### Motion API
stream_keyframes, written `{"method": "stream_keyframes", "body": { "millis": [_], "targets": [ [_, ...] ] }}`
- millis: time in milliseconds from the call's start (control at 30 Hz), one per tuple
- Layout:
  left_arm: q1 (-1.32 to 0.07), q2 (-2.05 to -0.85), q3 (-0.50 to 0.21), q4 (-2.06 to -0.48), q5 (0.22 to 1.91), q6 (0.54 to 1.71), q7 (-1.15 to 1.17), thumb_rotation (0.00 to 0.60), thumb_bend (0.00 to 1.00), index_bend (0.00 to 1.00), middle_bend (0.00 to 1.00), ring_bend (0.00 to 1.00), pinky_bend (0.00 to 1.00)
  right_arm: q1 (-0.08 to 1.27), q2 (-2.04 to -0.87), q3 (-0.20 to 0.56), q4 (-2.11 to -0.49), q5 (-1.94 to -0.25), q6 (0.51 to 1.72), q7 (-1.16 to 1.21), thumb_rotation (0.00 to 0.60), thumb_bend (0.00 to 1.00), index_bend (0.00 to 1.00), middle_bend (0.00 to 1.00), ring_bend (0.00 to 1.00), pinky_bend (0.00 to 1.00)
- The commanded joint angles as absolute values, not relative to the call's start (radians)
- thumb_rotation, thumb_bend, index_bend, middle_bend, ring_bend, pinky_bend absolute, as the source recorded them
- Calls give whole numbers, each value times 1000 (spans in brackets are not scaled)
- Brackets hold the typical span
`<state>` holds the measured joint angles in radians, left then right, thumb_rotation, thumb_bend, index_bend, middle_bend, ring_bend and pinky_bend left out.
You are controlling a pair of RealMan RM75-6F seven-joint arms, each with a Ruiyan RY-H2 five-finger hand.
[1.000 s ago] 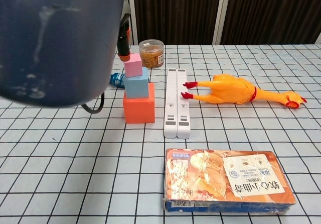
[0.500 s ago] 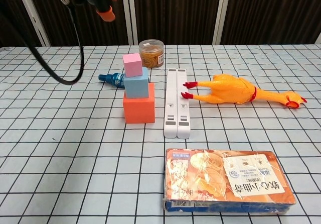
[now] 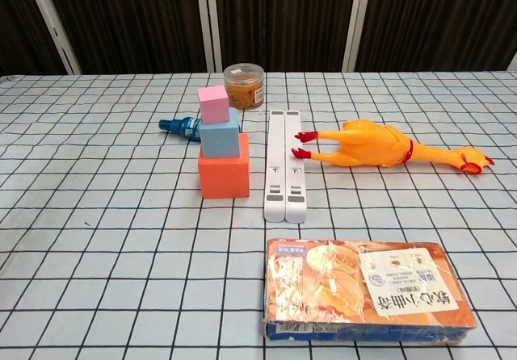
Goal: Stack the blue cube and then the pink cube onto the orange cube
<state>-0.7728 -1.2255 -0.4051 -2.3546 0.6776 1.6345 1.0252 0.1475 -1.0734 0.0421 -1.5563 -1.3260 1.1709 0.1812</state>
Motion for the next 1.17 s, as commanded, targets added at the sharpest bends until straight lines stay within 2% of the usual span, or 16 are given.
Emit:
{"method": "stream_keyframes", "body": {
  "millis": [33, 133, 233, 367, 467, 600, 933, 1167],
  "targets": [
    [-417, -978, -35, -2242, 1226, 1494, 588, 600, 294, 82, 275, 102, 149, 144, -1072, 44, -1559, -1324, 1178, 177, 600, 41, 81, 46, 146, 253],
    [-344, -992, 29, -2076, 1346, 1492, 367, 600, 282, 56, 210, 49, 80, 141, -1073, 47, -1561, -1324, 1189, 171, 600, 41, 81, 46, 146, 253],
    [-297, -1040, 54, -1917, 1413, 1514, 227, 600, 269, 48, 169, 21, 47, 137, -1075, 51, -1561, -1321, 1202, 161, 600, 41, 81, 46, 146, 253],
    [-243, -1126, 51, -1765, 1416, 1566, 184, 600, 269, 47, 137, 2, 25, 130, -1077, 56, -1561, -1319, 1225, 142, 600, 41, 81, 46, 146, 253],
    [-225, -1172, 45, -1692, 1382, 1554, 196, 600, 269, 19, 106, 2, 19, 125, -1081, 58, -1563, -1318, 1241, 122, 600, 41, 81, 46, 146, 253],
    [-222, -1162, 34, -1712, 1296, 1487, 245, 600, 268, 0, 86, 0, 19, 117, -1109, 75, -1545, -1334, 1300, 110, 600, 41, 65, 46, 146, 253],
    [-195, -1144, 29, -1698, 1350, 1478, 189, 600, 269, 0, 93, 0, 19, 106, -1149, 77, -1482, -1417, 1387, 127, 600, 41, 58, 46, 146, 252],
    [-201, -1144, 19, -1705, 1345, 1430, 198, 600, 268, 0, 98, 0, 19, 103, -1160, 73, -1449, -1461, 1425, 120, 600, 42, 58, 46, 146, 248]
  ]
}}
